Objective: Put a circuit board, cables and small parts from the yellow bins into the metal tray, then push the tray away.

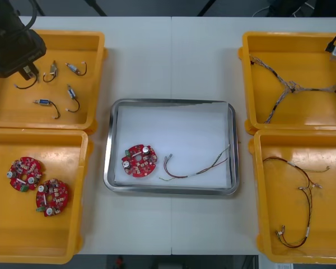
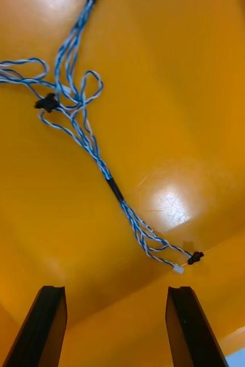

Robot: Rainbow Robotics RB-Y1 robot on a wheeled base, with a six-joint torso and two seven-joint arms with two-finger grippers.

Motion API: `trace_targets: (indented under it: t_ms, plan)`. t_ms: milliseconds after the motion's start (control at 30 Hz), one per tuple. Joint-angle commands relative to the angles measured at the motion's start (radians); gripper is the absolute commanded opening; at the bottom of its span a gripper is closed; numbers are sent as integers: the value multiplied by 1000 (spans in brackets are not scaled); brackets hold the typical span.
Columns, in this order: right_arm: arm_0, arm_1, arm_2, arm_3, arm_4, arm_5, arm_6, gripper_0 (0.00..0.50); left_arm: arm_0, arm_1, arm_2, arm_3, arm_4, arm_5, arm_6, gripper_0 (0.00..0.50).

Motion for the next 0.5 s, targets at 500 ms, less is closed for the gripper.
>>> trace_targets:
  t_ms: [500]
  plan:
    - [-163,162,134,300,-18,-235,-2,500,86,-264,178,-320,-217,120,249,0]
